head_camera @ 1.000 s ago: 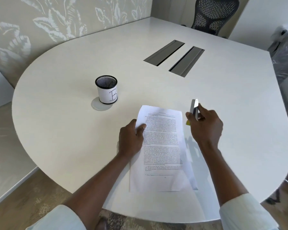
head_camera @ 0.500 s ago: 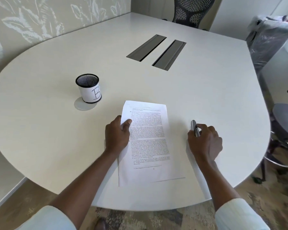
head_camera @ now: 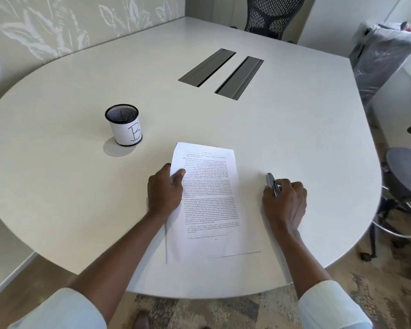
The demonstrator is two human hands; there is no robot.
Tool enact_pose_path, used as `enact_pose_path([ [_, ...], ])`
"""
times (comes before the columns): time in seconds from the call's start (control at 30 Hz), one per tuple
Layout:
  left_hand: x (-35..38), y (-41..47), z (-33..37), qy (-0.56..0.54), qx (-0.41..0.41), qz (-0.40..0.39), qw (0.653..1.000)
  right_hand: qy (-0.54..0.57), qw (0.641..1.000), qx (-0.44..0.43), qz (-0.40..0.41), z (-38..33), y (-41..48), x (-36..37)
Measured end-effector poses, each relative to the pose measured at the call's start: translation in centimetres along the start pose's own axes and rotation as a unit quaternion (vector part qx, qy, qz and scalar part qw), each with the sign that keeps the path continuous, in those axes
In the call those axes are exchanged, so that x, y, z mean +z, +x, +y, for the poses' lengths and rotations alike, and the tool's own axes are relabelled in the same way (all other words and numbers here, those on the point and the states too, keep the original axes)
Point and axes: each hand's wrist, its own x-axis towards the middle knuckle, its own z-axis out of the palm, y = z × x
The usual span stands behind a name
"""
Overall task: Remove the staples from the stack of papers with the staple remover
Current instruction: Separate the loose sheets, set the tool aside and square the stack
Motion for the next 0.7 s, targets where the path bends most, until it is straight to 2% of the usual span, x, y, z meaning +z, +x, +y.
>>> enact_pose_path([
  [0.2, -0.2, -0.1, 0.1, -0.006, 0.009, 0.0, 1.0, -0.05, 0.999, -0.002, 0.002, -0.6, -0.2, -0.2],
  [0.3, -0.5, -0.1, 0.2, -0.024, 0.015, -0.003, 1.0, -0.005, 0.996, -0.079, 0.028, -1.6, -0.2, -0.8],
  [0.37, -0.6, -0.1, 0.3, -0.041, 0.018, 0.004, 0.999, 0.046, 0.992, -0.12, 0.003, -2.8, 0.1, -1.1],
  [0.47, -0.7, 0.0, 0.8, -0.062, 0.022, 0.003, 0.998, 0.136, 0.984, -0.084, -0.078, -4.9, 0.8, -1.1],
  [0.57, -0.8, 0.6, 1.3, -0.077, 0.025, -0.001, 0.997, 0.164, 0.976, -0.031, -0.143, -6.3, 1.5, -0.8],
  [0.7, -0.6, 1.4, 1.7, -0.082, 0.034, -0.002, 0.996, 0.191, 0.968, 0.029, -0.16, -6.8, 1.7, -0.1],
])
